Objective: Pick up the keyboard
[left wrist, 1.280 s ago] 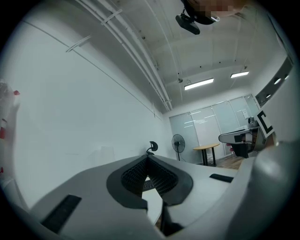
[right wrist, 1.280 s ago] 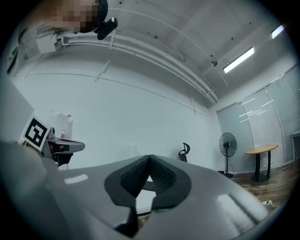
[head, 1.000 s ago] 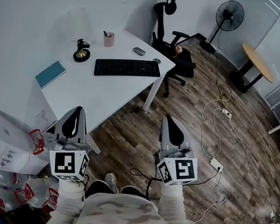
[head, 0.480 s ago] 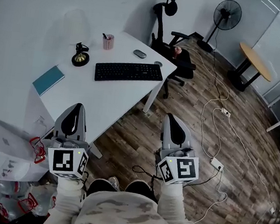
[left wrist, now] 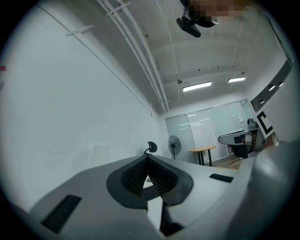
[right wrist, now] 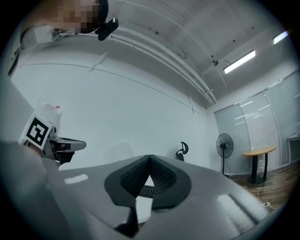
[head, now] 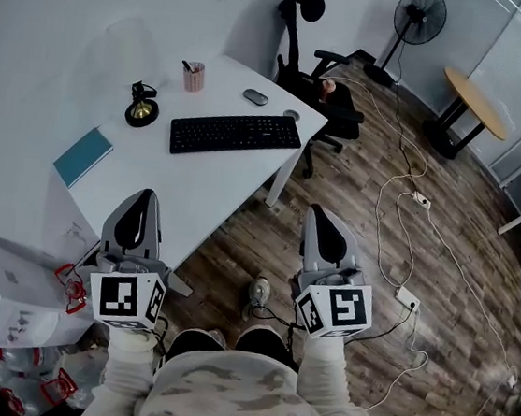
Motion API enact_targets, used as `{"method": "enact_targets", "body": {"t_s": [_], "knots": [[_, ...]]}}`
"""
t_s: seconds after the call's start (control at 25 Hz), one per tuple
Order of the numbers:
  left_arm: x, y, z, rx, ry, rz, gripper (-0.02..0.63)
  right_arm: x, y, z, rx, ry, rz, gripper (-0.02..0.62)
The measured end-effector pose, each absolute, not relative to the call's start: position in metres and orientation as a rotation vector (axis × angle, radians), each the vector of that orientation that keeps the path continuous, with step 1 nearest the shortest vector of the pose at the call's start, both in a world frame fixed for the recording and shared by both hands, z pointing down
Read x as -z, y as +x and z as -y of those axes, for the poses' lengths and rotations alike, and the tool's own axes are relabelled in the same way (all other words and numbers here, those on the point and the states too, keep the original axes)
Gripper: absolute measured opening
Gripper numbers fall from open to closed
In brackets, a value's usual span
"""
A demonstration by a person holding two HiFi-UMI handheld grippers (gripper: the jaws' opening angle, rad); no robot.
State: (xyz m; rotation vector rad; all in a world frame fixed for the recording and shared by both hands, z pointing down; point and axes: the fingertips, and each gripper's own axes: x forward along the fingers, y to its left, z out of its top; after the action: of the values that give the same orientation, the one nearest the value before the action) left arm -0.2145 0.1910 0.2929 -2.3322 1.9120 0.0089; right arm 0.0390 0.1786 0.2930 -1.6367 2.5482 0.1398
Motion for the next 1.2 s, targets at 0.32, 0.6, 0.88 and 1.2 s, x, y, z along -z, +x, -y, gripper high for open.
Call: {"method": "enact_targets", "body": {"t_s": [0.32, 0.6, 0.88, 1.2], "knots": [[-0.29, -0.198, -0.129, 0.0, -2.313, -1.922, 0.006, -0.29, 0.055, -0.106, -0.131, -1.606, -2.55, 0.009], [-0.287, -0.197, -0.068, 0.016, -2.256, -1.984, 0.006, -0.284, 0.059, -0.03, -0.145, -1.558, -2.591, 0.009], [-0.286, -0.188, -0.016, -0.003, -2.205, -2.054, 0.006, -0.282, 0.071, 0.035, -0.137, -1.509, -2.634, 0.011], [-0.283, -0.164, 0.029, -0.018, -2.133, -2.111, 0.006, -0.281, 0.096, 0.094, -0.131, -1.441, -2.662, 0.011]]}}
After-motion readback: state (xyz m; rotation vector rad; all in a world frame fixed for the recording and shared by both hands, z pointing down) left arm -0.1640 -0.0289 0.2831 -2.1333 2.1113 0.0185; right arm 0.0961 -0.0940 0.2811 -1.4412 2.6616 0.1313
